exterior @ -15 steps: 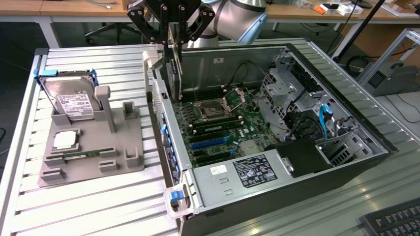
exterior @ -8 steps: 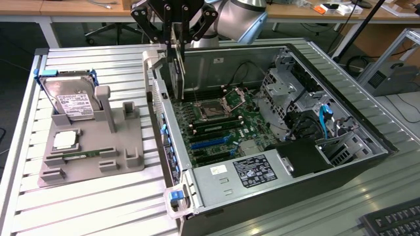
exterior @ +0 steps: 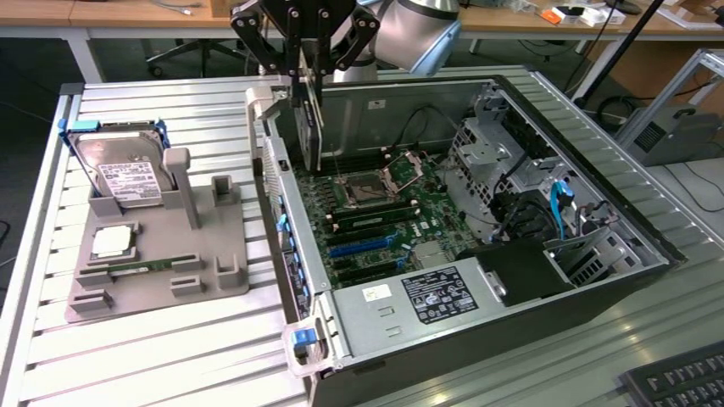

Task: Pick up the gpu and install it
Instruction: 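Pick up the gpu and move the gpu toward the slot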

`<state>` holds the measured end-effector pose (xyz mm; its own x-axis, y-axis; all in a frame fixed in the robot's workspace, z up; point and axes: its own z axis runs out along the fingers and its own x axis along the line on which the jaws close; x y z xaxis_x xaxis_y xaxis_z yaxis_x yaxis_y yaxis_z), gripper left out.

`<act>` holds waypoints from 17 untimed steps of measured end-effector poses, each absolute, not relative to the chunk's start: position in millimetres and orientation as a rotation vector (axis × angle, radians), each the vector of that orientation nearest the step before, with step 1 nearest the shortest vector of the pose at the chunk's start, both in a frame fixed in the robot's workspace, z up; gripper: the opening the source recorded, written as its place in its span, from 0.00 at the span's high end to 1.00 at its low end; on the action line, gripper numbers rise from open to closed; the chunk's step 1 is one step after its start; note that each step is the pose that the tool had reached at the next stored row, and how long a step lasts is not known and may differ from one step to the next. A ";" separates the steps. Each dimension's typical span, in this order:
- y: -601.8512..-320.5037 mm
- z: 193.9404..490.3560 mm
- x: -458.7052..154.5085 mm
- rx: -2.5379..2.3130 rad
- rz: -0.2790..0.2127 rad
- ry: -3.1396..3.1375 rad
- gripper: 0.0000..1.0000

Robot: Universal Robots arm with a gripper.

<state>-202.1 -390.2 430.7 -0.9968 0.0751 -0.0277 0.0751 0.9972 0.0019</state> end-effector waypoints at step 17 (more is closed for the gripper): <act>-390.3 430.7 -175.7 0.117 0.001 3.112 0.73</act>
<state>-175.7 -390.3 430.7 -0.9968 0.0751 -0.0277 0.0750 0.9972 0.0018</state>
